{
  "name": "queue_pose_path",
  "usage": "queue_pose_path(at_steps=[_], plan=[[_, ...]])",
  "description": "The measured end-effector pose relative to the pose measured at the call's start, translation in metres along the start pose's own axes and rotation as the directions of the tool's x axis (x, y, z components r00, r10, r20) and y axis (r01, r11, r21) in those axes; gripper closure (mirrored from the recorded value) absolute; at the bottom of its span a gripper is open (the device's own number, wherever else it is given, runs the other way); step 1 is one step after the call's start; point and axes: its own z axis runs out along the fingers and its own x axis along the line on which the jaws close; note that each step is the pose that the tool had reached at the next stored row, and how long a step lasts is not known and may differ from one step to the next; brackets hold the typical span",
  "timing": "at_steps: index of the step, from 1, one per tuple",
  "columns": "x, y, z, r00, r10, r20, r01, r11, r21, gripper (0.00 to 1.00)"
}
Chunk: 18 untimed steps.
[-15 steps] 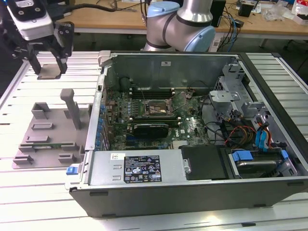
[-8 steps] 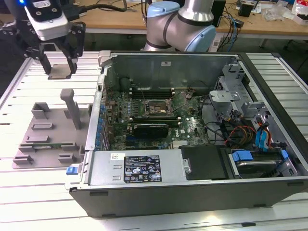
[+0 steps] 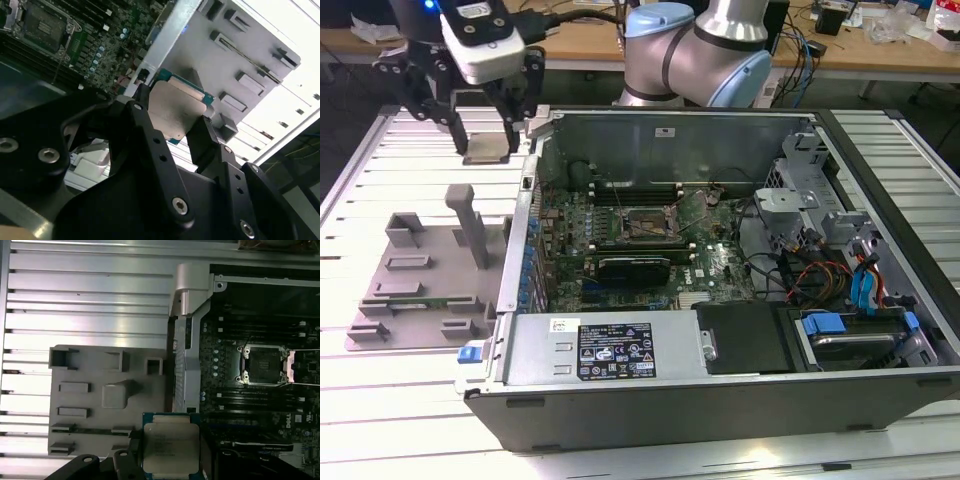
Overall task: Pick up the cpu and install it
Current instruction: 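Pick up the cpu and move it towards the insertion slot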
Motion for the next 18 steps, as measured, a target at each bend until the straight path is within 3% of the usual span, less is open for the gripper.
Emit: queue_pose_path(at_steps=[2, 5, 10, 17, 18], plan=[[-0.0145, -0.0005, 0.0, 1.0, 0.0, -0.0001, 0.0, 1.0, 0.0001, 0.45], [-0.0225, -0.0009, 0.0, 1.0, 0.0, -0.0001, 0.0, 1.0, 0.0, 0.45], [-0.0526, -0.002, 0.0001, 1.0, 0.0, -0.0002, 0.0, 1.0, 0.0001, 0.45], [-0.0805, -0.003, 0.0002, 1.0, 0.0, -0.0004, 0.0, 1.0, 0.0, 0.45], [-0.0887, -0.0033, 0.0002, 1.0, 0.0, -0.0005, 0.0, 1.0, 0.0, 0.45]])
